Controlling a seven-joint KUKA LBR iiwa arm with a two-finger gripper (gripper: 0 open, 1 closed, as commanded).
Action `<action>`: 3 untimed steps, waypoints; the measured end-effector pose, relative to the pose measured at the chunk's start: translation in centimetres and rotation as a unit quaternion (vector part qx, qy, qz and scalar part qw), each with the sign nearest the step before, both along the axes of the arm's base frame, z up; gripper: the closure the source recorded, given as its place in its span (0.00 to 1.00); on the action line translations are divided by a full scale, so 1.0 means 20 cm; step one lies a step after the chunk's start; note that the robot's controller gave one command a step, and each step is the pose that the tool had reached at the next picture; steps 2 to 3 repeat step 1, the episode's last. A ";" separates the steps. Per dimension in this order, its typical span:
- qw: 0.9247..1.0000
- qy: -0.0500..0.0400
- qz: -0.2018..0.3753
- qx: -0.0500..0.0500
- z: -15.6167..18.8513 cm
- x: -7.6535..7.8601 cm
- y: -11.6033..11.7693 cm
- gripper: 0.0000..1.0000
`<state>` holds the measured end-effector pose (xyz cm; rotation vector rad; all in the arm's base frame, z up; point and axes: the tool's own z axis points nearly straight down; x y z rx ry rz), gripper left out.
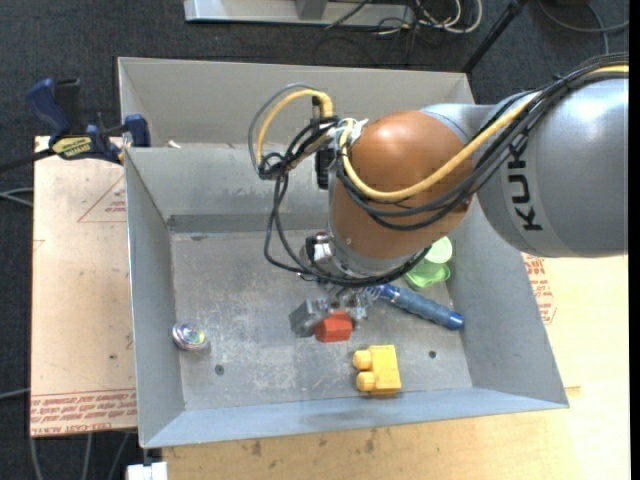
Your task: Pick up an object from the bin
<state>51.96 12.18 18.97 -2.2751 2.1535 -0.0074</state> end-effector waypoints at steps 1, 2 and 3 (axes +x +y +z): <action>0.930 0.003 0.367 -0.002 0.33 0.07 -0.22 1.00; 0.930 0.003 0.367 -0.002 0.33 0.07 -0.22 1.00; 0.930 0.003 0.367 -0.002 0.33 0.07 -0.22 1.00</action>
Offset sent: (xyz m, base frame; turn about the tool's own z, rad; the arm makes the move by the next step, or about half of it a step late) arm 0.0140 -0.0444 0.0664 -0.7573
